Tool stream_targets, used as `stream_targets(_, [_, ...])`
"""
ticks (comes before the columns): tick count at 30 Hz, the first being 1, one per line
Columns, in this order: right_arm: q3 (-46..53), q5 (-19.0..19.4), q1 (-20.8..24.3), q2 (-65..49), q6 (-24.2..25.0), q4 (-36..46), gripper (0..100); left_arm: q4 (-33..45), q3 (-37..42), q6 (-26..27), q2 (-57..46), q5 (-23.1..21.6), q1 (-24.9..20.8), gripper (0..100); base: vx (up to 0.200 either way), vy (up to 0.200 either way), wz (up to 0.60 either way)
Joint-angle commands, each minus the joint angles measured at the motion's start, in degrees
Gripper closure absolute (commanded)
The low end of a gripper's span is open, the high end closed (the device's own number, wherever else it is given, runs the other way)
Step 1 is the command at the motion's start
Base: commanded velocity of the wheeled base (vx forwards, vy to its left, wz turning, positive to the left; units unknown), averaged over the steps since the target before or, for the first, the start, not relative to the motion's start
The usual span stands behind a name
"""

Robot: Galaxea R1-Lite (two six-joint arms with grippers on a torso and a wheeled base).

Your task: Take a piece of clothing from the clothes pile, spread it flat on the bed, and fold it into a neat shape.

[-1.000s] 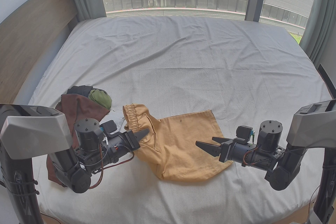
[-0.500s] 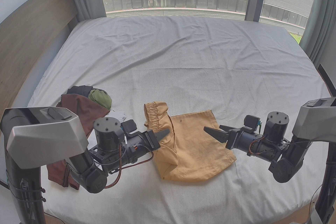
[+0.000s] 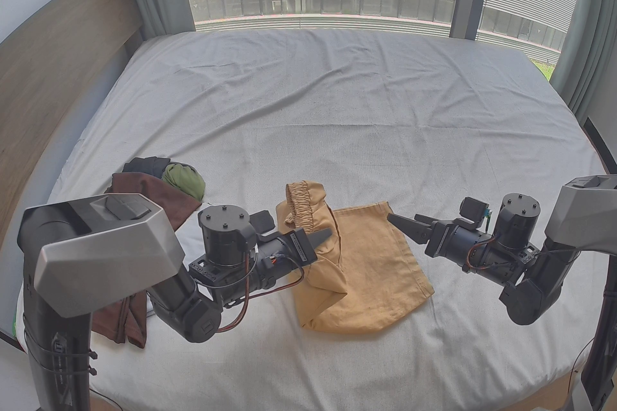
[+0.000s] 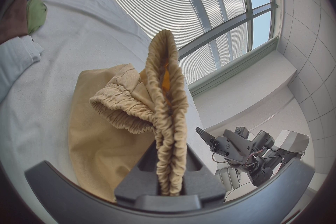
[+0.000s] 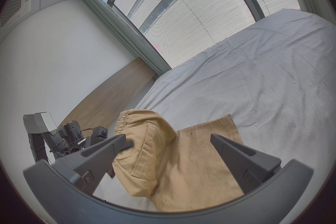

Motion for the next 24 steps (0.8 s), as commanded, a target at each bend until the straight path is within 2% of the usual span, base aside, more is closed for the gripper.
stream_targets(1, [-0.35,0.03,-0.78,-0.21,0.49,-0.03,0,2.35,-4.12,-0.07,2.42,-0.04,-1.02,100,0.000,0.000,0.00])
stream_targets(12, [-0.88,0.12,-1.92,-0.21,1.20,-0.03,0,7.19,-10.97,-0.07,5.32,-0.04,-2.60,100,0.000,0.000,0.00])
stream_targets(24, [-1.14,0.20,-2.10,-0.21,1.28,-0.03,0,8.86,-13.61,0.02,7.51,-0.04,-4.54,100,0.000,0.000,0.00])
